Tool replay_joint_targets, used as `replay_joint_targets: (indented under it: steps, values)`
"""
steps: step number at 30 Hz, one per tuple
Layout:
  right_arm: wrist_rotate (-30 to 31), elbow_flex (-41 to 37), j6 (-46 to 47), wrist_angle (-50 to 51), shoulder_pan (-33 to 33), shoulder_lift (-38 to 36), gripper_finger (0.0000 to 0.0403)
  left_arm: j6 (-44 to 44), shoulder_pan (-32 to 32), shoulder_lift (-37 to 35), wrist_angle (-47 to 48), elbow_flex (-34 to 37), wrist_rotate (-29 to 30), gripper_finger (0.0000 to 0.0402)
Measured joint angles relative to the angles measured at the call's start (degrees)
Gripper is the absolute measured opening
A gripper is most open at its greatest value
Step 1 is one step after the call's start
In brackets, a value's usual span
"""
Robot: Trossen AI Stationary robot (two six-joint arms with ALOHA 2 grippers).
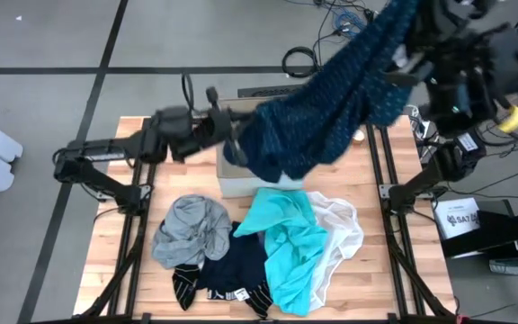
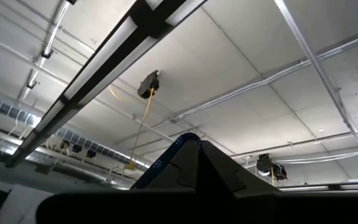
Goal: Sort clothes
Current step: Put the blue shirt into the laundry bin
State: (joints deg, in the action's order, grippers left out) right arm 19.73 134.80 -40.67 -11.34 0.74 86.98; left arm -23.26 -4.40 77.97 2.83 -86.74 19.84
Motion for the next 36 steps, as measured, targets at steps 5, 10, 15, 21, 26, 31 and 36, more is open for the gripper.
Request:
replay_joint_targets:
  steps: [5, 10, 15, 21, 26, 31, 36]
  values:
    - [-6.49, 0.02, 13.62, 3.77, -10.91, 1.28, 0.0000, 2.70, -9.12, 1.31, 0.22, -2.27, -6.24, 0.0010]
    - [-10.13, 0.00, 22.88, 7.00, -19.00, 4.44, 0.0000, 6.47, -16.33, 3.82, 1.49, -2.82, -11.28, 0.0010]
    - [-12.80, 0.00, 28.51, 9.84, -24.11, 7.89, 0.0000, 9.32, -20.20, 7.11, 8.02, -2.84, -13.88, 0.0010]
    - [-16.51, -0.09, 31.93, 12.90, -27.80, 11.47, 0.0000, 9.48, -20.21, 12.07, 17.51, -2.84, -14.15, 0.0010]
    - [-18.81, -0.04, 32.99, 14.48, -29.55, 12.99, 0.0000, 9.43, -19.46, 16.04, 27.86, -2.82, -13.53, 0.0010]
    - [-21.85, -0.04, 35.13, 18.52, -31.34, 13.36, 0.0000, 9.41, -19.92, 17.33, 38.95, -2.40, -13.58, 0.0010]
    - [-25.10, -0.02, 37.48, 22.81, -33.13, 13.29, 0.0000, 9.34, -21.52, 16.54, 40.69, 0.83, -19.96, 0.0016]
